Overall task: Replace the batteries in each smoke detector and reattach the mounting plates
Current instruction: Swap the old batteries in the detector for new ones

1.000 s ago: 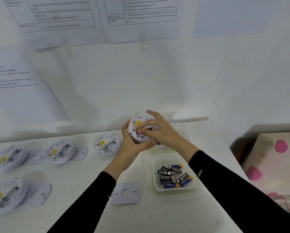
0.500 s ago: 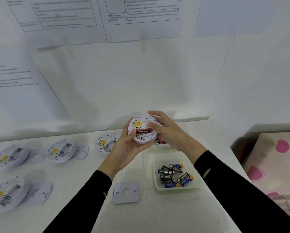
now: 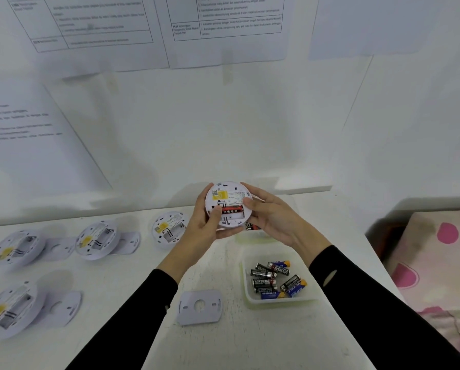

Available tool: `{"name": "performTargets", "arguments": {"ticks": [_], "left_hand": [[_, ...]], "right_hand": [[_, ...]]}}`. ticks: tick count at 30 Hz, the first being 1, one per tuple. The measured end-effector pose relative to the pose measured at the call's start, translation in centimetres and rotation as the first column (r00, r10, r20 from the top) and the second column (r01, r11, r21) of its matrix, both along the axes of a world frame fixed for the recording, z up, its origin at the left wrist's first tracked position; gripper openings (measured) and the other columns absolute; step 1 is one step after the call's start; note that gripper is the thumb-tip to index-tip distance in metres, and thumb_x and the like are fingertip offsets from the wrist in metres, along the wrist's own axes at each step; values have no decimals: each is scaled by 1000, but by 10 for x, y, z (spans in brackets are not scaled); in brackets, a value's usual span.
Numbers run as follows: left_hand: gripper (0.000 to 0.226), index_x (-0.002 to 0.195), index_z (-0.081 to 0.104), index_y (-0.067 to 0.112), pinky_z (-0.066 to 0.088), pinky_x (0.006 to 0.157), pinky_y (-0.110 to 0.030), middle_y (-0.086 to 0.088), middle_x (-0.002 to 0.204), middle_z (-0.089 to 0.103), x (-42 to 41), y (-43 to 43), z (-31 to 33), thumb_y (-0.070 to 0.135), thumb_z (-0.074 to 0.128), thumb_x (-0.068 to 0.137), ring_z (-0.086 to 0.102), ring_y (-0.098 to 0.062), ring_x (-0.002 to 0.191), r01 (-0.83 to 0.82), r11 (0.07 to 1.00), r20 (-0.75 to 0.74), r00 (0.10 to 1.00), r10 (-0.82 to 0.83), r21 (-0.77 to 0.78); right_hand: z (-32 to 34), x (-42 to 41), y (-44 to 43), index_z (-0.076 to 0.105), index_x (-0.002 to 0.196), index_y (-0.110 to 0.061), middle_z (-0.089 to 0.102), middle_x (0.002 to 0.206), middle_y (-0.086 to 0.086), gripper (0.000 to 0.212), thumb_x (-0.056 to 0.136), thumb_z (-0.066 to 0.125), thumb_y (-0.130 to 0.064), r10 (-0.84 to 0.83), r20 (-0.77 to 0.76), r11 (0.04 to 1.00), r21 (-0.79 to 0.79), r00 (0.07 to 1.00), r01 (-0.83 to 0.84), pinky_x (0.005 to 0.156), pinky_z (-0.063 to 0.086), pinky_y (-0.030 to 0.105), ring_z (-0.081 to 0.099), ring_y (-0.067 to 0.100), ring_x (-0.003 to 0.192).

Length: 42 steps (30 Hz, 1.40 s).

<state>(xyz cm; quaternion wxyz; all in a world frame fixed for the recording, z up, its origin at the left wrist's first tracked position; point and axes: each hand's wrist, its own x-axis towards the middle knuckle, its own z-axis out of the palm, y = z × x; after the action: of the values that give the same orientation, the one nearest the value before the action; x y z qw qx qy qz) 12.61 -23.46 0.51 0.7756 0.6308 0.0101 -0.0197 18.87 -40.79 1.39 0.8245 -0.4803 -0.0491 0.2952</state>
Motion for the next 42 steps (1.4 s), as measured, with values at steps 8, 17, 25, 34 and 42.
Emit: {"name": "performTargets", "arguments": {"ticks": [8, 17, 25, 34, 42], "left_hand": [[47, 145, 36, 37, 60, 80, -38, 5, 140, 50, 4, 13, 0, 11, 38, 107, 65, -20, 115, -110, 994, 4, 994, 110, -23], [38, 141, 45, 28, 61, 76, -49, -3, 132, 60, 4, 25, 5, 19, 38, 105, 65, -32, 113, -137, 941, -129, 987, 101, -309], [40, 145, 40, 29, 61, 79, -48, 0, 131, 62, -1, 27, 4, 22, 38, 105, 66, -29, 115, -109, 965, -89, 992, 90, -239], [41, 146, 40, 31, 61, 79, -47, 1, 133, 60, 0, 26, 0, 23, 37, 106, 64, -31, 118, -122, 963, -83, 991, 105, -242], [35, 140, 44, 34, 61, 80, -47, 2, 129, 64, 1, 16, 2, 23, 35, 108, 68, -29, 112, -114, 958, -65, 993, 101, -265]], "right_hand": [[-14, 26, -5, 64, 119, -3, 69, 109, 12, 29, 100, 51, -20, -28, 307, 758, -614, 951, 221, 89, 55, 30, 66, 19, 96], [-31, 42, 17, 72, 92, -7, 71, 94, 5, 33, 75, 79, -34, 393, 309, 114, -951, 866, 288, 77, 52, 33, 67, 23, 88], [-44, 39, 26, 67, 77, -13, 67, 78, 2, 3, 76, 70, -15, 230, 361, 319, -905, 904, 280, 60, 46, 22, 64, 19, 72], [1, -9, 2, 61, 117, -25, 65, 111, -1, 21, 97, 57, -22, -133, 545, 828, -397, 828, 395, 85, 53, 26, 68, 15, 97], [8, -27, -5, 62, 119, -25, 67, 102, -3, 25, 96, 58, -20, -34, 672, 831, -393, 740, 395, 77, 54, 26, 65, 11, 93]]}}
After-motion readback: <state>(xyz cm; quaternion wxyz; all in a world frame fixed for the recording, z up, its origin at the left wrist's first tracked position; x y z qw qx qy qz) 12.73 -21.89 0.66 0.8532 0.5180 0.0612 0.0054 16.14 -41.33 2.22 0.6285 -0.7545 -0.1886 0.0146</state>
